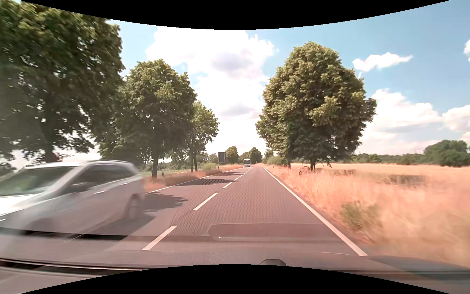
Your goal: Follow the waypoints while adhering to traffic rules and regulations
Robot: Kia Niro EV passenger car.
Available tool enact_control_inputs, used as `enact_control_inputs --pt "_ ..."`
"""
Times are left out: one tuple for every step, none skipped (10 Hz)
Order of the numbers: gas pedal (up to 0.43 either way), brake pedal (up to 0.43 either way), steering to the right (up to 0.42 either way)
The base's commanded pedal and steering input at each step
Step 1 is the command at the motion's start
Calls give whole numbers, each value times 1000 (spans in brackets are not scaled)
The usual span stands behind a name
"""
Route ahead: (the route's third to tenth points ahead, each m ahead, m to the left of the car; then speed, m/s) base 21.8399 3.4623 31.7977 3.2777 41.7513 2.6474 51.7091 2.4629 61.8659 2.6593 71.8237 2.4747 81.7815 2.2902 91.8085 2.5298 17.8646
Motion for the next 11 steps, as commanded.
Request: enact_control_inputs --pt "0 0 10" --pt "0 0 9" --pt "0 0 8" --pt "0 0 7" --pt "0 0 6" --pt "0 0 5" --pt "0 0 4" --pt "0 0 3" --pt "0 0 2" --pt "0 0 0" --pt "0 0 -3"
